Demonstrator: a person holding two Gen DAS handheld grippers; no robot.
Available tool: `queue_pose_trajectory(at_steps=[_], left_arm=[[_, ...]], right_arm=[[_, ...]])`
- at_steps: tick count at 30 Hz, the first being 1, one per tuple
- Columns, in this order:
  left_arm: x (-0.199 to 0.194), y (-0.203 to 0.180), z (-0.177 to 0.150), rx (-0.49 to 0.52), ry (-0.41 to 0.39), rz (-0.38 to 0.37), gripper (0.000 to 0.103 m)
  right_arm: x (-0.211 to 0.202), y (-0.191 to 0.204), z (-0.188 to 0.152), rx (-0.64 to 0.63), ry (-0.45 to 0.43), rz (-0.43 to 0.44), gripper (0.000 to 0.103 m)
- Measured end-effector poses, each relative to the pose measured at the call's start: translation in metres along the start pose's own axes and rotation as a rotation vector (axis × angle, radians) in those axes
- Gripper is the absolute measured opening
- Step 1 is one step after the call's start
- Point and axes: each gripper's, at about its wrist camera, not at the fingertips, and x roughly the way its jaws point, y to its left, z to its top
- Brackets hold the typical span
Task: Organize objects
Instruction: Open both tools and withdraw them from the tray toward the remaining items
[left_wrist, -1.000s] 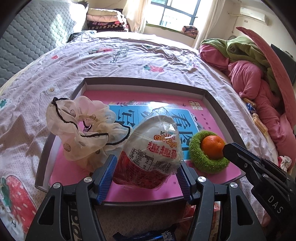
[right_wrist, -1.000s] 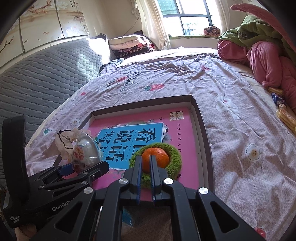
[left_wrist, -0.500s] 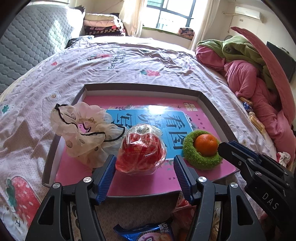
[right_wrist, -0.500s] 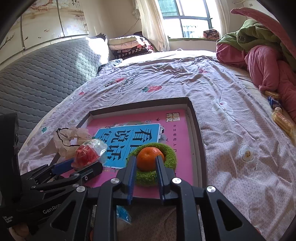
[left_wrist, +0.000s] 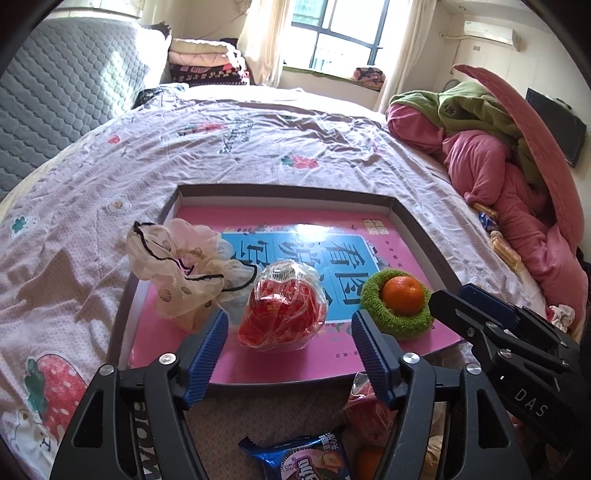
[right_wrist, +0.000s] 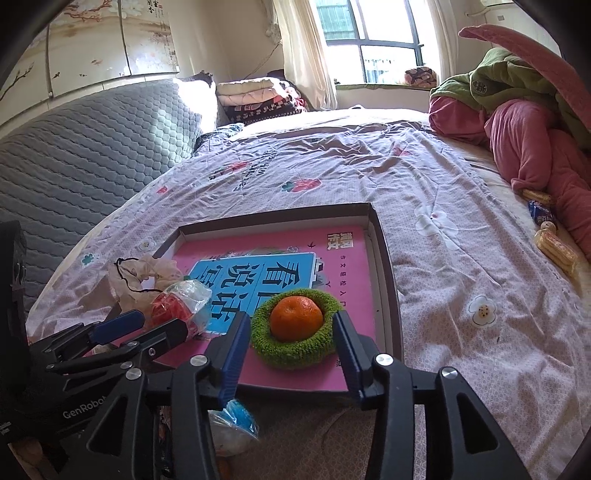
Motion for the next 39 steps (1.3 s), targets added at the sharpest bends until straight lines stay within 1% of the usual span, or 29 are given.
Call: queue_pose_trajectory(at_steps=[4,9,19,21,26,34,39], left_arm=[[-0.012,0.002,0.002,-0.006,-0.036,-0.014,0.073],[-0.023,0.005,0.0,-0.007,-0.062,-0.008,0.073],[-0.042,0.006,-0.005,0.016,-0.102,0.0,0.073],[-0.045,0.005,-0.007,0.027,-0.102,0.007,0.073],[-0.052,0.008,-0.013,0.026,-0.092,-0.011,0.074],[-0.058,0.012,-0.024,0.046,-0.073,0.002,0.074],[-0.062,0.016,-0.026,0.038,-0.068,-0.014,0.074]], right_arm=[[-0.005,0.002,-0.001,-0.008,-0.017,0.005,0.054],[-0.013,0.006,-0.002,-0.029,-0.043,0.009,0.057],[-0.028,0.01,-0.007,-0.04,-0.071,0.014,0.06],[-0.031,0.012,-0.009,-0.05,-0.073,0.014,0.061],[-0.04,0.015,-0.012,-0.063,-0.092,0.014,0.061],[-0.054,0.022,-0.022,-0.099,-0.097,0.027,0.061],[-0.059,0.026,-0.024,-0.114,-0.101,0.036,0.061]])
